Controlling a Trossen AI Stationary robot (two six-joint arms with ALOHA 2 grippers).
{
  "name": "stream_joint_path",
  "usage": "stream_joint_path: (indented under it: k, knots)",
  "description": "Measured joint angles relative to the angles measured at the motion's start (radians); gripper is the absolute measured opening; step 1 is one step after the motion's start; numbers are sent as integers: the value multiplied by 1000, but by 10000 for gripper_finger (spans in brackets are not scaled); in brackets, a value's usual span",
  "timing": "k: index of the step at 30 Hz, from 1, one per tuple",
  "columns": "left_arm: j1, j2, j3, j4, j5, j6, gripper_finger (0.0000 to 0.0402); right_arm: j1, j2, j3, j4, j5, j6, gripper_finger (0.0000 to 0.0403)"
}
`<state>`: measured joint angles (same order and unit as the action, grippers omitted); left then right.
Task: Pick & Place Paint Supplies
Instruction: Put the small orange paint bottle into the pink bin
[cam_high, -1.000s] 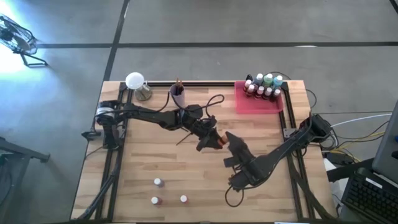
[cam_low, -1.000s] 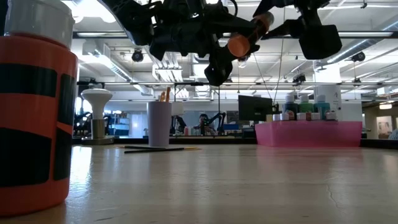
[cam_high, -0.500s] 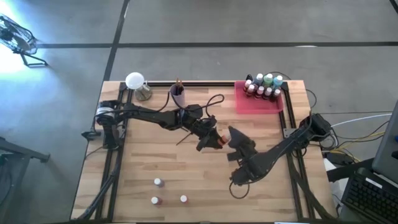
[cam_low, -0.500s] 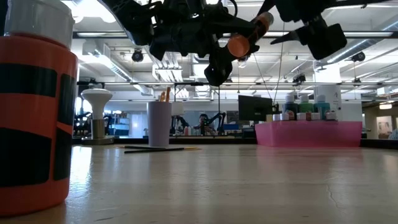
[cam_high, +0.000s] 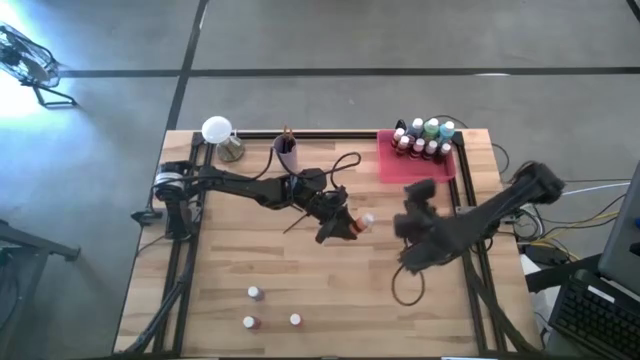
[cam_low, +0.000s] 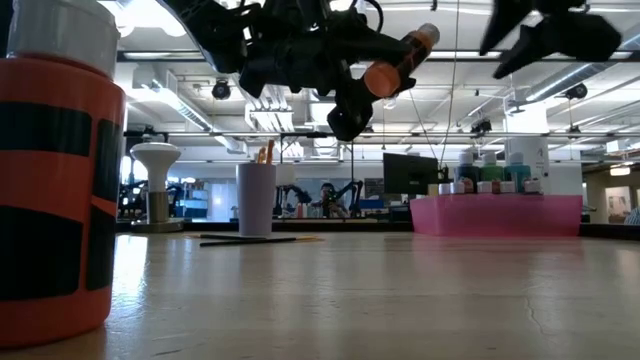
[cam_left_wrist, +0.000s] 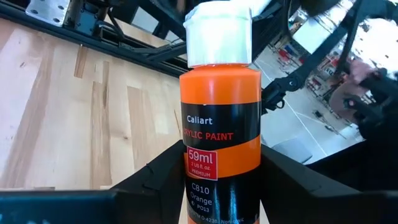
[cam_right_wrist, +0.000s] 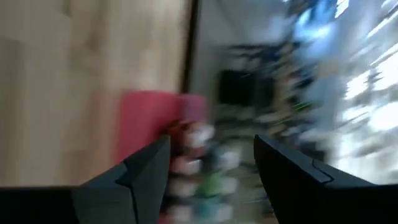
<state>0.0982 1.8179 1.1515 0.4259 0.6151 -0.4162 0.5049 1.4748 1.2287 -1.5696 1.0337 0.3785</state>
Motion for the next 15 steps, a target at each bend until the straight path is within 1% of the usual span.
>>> stream_joint_path:
  k: [1,4,7,10,13,15]
  knots:
    - [0,0,0,0,-4,7,177,0,-39,-11,8,-30,61,223]
    - [0,0,0,0,-57,78,177,16,-157,-44,36,-88,271,211]
    - [0,0,-1,0,-128,162,177,41,-290,-83,170,-91,402,201]
    - [0,0,-1,3,-224,222,177,66,-421,-155,411,-90,379,195]
    - [0,0,-1,15,-308,282,177,81,-546,-265,710,-106,235,191]
    - [-2,0,-1,37,-365,322,177,82,-617,-348,908,-144,131,189]
